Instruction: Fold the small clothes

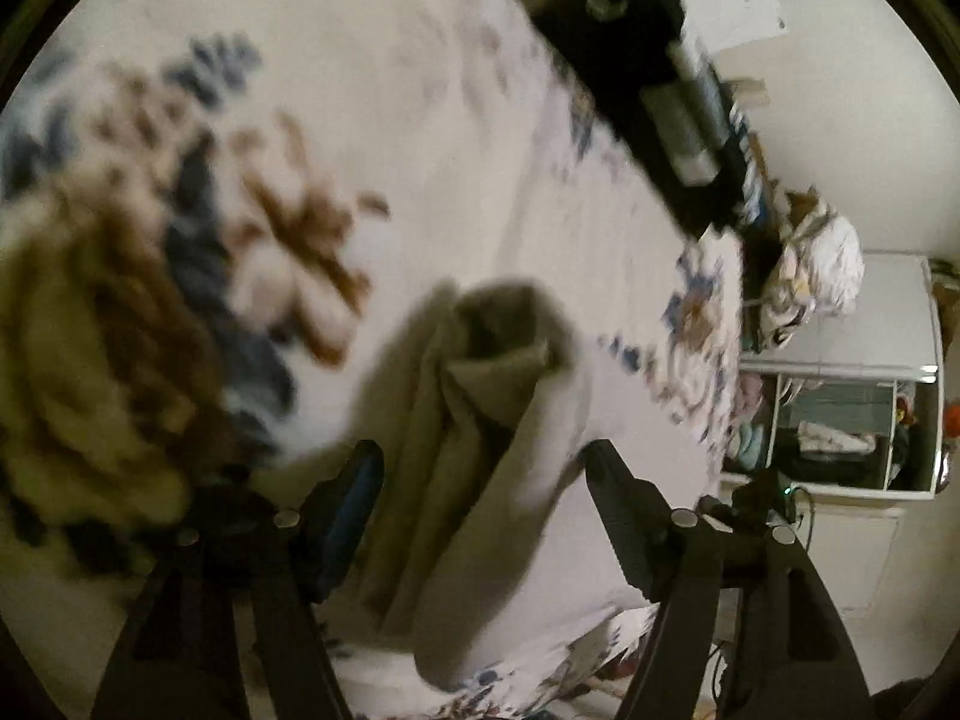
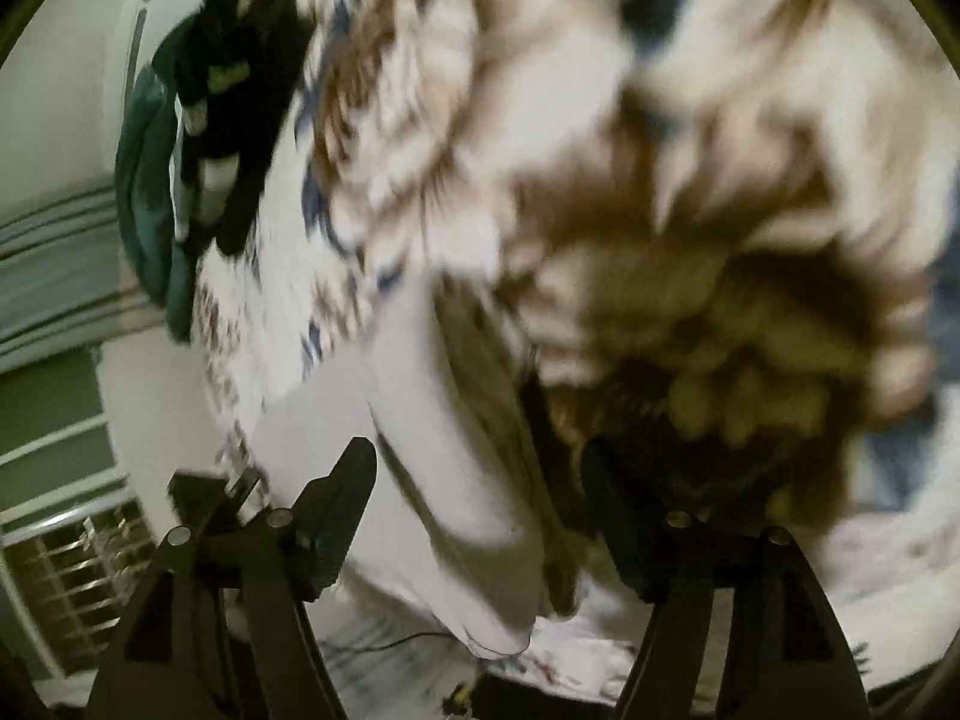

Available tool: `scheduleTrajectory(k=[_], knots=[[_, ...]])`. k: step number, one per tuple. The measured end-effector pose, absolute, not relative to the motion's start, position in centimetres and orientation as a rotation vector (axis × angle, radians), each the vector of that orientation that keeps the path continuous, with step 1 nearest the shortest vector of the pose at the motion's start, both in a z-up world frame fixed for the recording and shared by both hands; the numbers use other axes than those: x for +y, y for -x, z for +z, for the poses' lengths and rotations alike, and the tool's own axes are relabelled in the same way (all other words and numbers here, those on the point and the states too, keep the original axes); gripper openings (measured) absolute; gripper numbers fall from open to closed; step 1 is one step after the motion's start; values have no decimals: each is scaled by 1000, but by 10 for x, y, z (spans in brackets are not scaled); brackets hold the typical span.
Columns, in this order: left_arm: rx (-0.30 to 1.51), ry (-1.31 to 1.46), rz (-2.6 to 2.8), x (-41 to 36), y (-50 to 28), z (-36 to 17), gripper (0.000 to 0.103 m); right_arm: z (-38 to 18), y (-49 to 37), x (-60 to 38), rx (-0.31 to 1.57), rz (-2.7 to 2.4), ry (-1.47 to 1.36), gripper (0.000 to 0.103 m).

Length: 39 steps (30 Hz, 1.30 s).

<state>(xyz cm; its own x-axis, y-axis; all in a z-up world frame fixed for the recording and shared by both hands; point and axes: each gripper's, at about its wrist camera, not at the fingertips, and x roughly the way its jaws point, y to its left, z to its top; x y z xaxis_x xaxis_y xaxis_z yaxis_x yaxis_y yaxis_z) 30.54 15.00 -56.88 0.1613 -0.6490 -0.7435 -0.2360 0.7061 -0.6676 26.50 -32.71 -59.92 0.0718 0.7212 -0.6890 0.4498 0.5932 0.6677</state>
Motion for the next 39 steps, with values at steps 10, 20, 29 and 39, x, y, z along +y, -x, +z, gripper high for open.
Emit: scheduleTrajectory(k=[10,20,29,39], knots=[[1341,712,-318,120,-316,-550,14,-618,-272,-283,1555,339,-1039,20],[1175,688,-320,119,-379,-446,13,-509,-323,-287,1419,391,-977,16],[1001,649,-321,124,-549,-399,13,-426,-515,-278,1261,456,-864,16],[1138,427,-240,113,-663,-462,21,-473,-666,-260,1325,326,-664,16]])
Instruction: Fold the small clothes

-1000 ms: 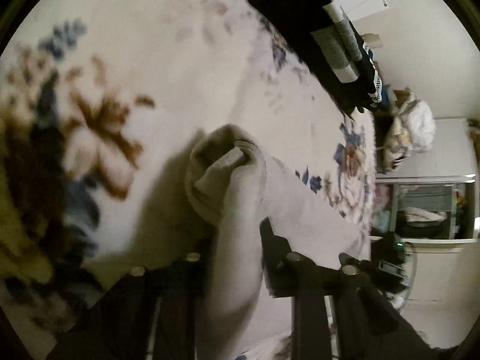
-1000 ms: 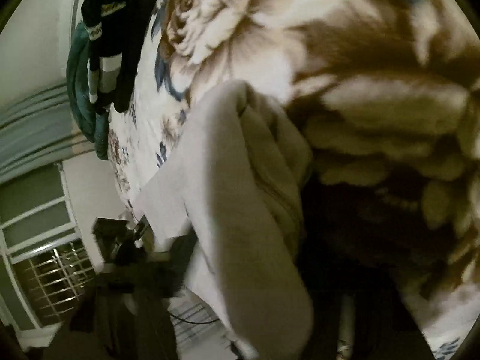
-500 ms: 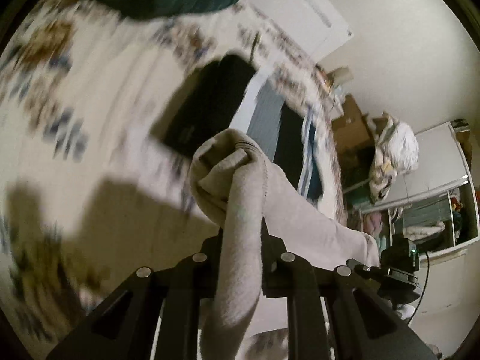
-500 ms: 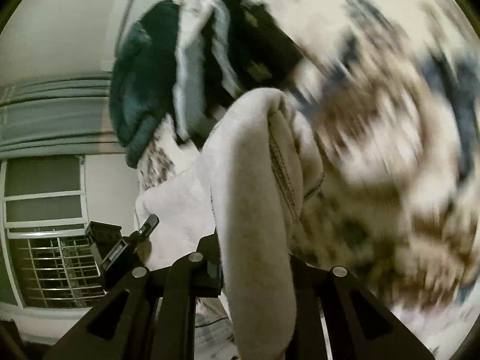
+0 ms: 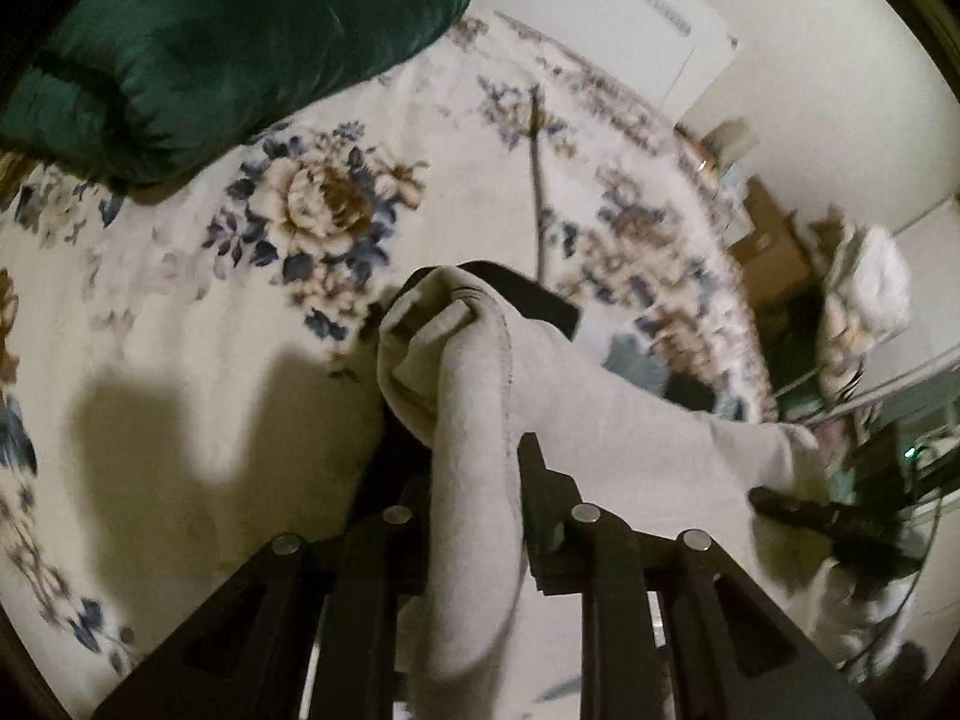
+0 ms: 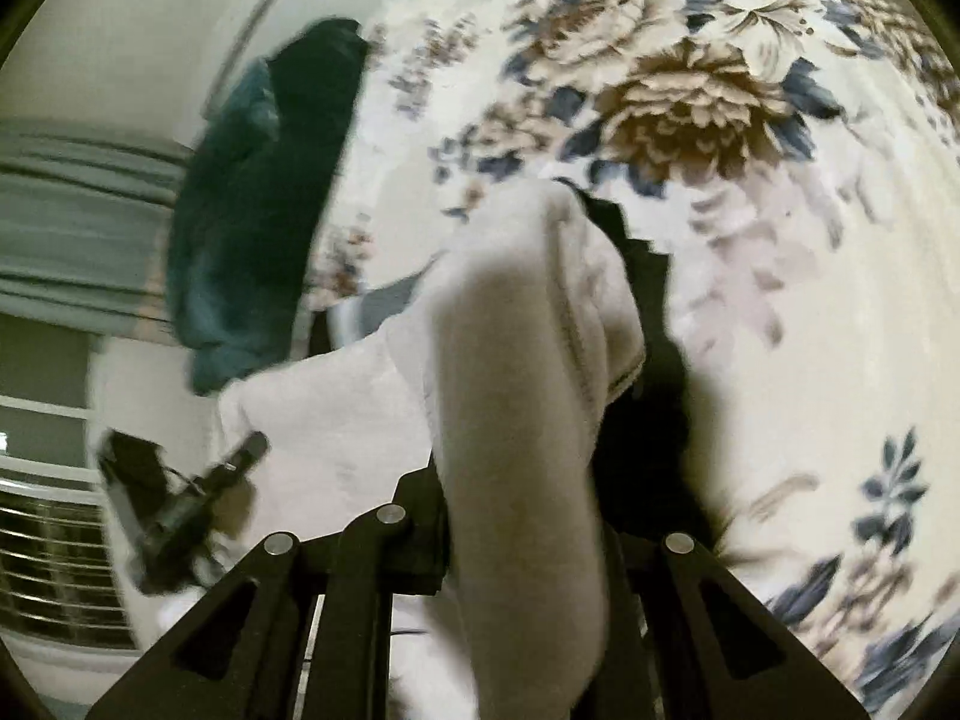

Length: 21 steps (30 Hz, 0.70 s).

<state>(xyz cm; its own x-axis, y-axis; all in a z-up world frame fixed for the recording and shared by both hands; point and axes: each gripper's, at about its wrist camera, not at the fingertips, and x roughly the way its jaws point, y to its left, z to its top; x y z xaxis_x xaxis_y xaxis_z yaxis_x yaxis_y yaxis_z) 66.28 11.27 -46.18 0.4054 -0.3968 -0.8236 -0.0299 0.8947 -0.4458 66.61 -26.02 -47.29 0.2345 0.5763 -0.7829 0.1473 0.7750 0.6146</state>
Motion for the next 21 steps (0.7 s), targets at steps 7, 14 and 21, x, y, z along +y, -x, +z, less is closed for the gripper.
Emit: scheduleTrajectory(k=[7,14,21], knots=[[1033,220,-52,112,-634,-416,40,-455,-656,-245,1316,133,-311,74],[971,114,50,96,-589,-386,103,-419,-605,-201,1255,-92,18,103],[987,23,50,65,-548,-350,103,-366,-538,-181,1193,-179,52,103]])
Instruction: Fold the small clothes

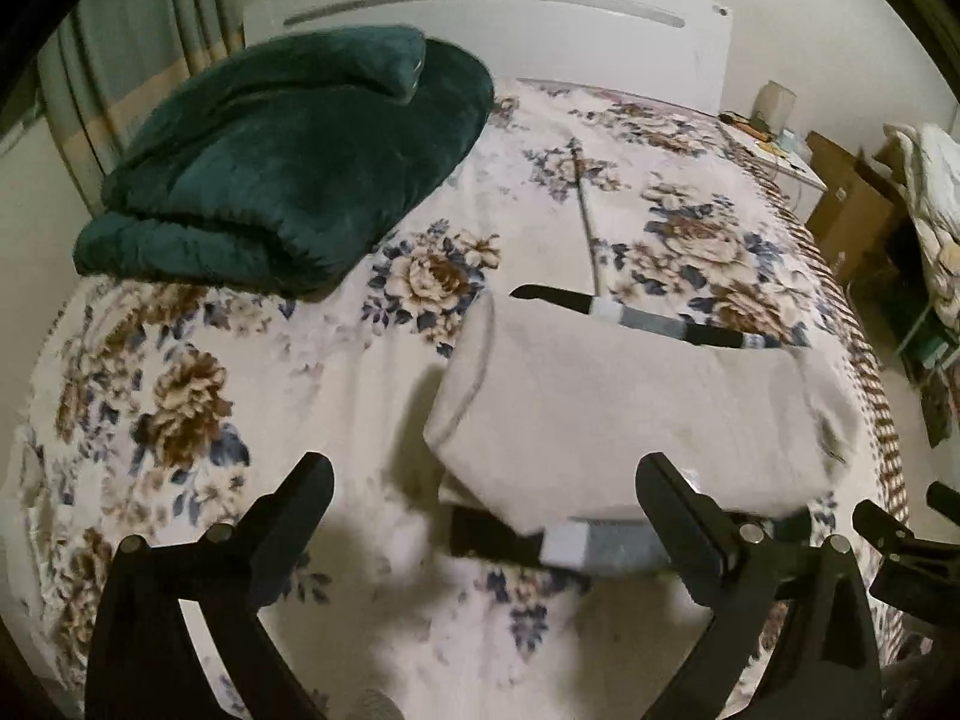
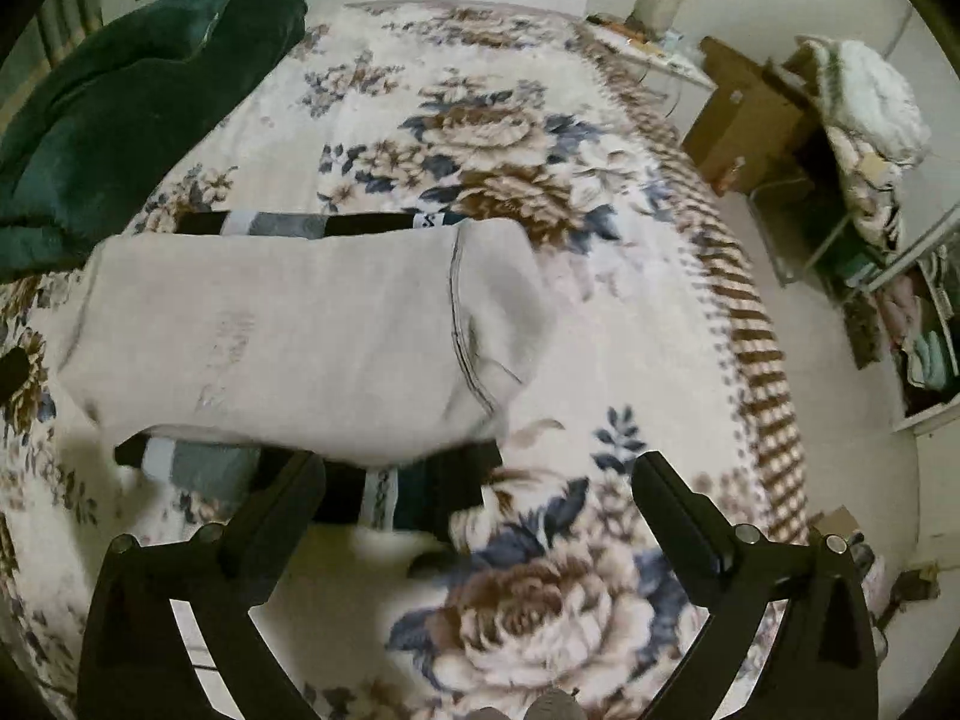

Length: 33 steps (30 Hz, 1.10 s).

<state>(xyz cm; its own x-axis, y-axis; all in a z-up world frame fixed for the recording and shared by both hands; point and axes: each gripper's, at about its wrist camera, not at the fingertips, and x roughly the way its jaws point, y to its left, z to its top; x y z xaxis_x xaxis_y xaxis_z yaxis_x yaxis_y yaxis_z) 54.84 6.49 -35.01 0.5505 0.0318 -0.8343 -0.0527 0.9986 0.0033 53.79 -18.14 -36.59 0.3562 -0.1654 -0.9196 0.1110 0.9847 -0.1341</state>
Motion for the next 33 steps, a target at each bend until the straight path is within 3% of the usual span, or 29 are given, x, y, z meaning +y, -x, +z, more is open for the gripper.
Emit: scheduleTrajectory(k=[18,33], knots=[[861,-3,0,16,-375,-160,103,-130,-342,-190,976,-247,52,103],[739,-5,-4,8,-251,-49,103,39,-175,-182,789,-192,35,103]])
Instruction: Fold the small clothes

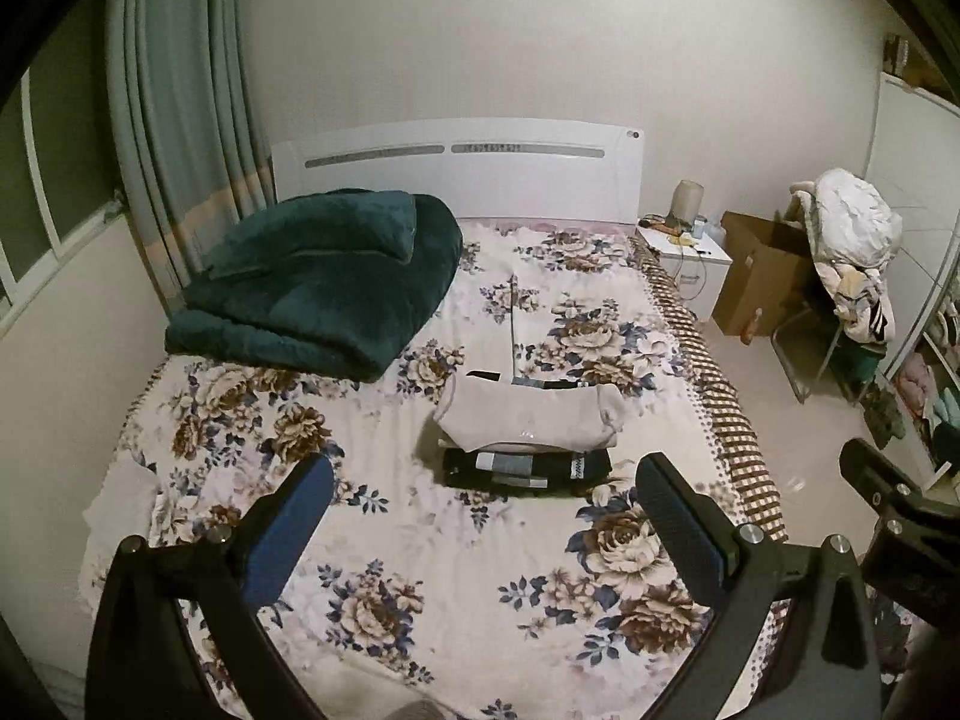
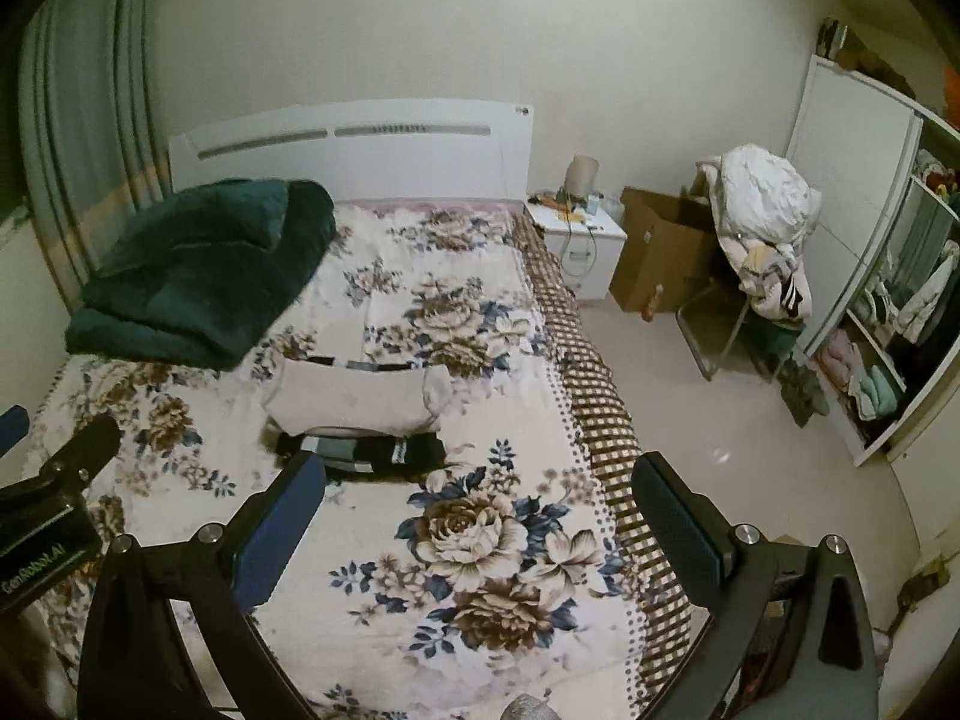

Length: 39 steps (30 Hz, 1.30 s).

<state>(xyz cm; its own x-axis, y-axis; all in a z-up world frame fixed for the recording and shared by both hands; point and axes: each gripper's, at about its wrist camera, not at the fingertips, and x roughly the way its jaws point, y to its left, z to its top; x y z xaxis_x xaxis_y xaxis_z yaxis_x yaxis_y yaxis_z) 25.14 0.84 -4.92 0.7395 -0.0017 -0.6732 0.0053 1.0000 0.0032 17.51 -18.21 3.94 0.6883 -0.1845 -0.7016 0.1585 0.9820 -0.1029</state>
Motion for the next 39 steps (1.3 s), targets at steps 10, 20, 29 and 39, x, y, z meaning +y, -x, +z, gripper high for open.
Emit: scheduleTrajectory(k=[10,20,29,39], knots=[[694,1,-2,5,-213,-19,103,91,-115,-183,728,-175,17,103],[675,6,9,2,-193,-7,103,110,-97,-186,708,-169,9,103],[658,8,29,4,-188,0,103,121,-98,-184,700,-158,11,103],[658,4,31,3,-186,0,103,124,-98,-181,704,-148,13,103]])
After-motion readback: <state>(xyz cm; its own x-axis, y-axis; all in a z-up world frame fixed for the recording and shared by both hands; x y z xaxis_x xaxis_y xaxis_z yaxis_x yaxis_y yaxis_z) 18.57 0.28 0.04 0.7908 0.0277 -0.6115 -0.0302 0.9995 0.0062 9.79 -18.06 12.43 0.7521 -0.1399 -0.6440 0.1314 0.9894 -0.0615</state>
